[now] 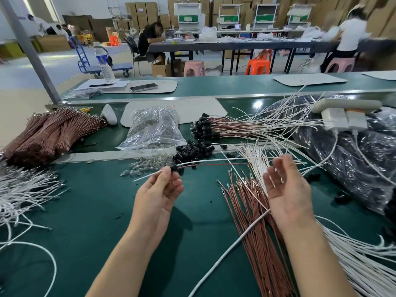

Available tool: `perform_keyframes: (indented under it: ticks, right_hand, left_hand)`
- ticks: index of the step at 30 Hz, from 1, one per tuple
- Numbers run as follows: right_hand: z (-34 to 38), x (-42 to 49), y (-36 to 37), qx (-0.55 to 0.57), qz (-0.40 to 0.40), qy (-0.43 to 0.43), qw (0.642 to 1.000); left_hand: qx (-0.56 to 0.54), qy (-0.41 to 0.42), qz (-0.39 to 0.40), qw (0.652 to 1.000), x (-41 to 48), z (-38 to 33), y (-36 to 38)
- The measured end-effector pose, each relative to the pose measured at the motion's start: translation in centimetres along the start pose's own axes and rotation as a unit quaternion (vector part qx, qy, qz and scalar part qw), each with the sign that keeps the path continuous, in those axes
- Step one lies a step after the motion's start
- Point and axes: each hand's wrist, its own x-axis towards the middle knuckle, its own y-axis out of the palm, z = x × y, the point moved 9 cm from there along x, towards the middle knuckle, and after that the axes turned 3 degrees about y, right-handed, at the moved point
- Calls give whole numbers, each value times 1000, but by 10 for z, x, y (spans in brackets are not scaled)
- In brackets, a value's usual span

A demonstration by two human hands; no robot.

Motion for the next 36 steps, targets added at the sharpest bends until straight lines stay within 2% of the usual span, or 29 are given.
perform_keyframes:
  ticks: [5,10,12,13,14,17,19,23,28,33,36]
  right_hand:
    - [22,7,-25,51,-70,-48,995]
    - [24,9,-33,86,-97,-91,987]
    - [30,-3,-28,-10,-126,-146,981]
    - [30,-9,-18,-96,-108,-167,975]
    - [22,-14,1,-183,-48,-168,967]
    - [-42,-37,61,-330,204,-31,921]
    - [-69,-51,76,-340,260,23,904]
    - [-78,-45,70,-291,219,37,930]
    - [-72,-35,59,-192,159,68,966]
    - [-76,-33,57,-178,153,73,969]
    - [-78,-34,59,-186,168,78,965]
  left_hand:
    - [-22,-18,-21,999,4,-2,-8]
    - [-73,-31,-36,996,3,0,-9]
    - [-96,-27,-33,994,1,0,-6]
    - [-102,-25,-25,994,0,1,-2]
    - [-99,-25,-11,995,-2,3,3]
    - [-48,-35,67,996,-12,15,25]
    - [12,-40,116,992,-19,24,36]
    - [126,-11,158,979,-21,28,40]
    - [116,6,105,988,-14,20,28]
    - [179,45,84,979,-14,15,23]
    - [250,99,82,960,-17,7,25]
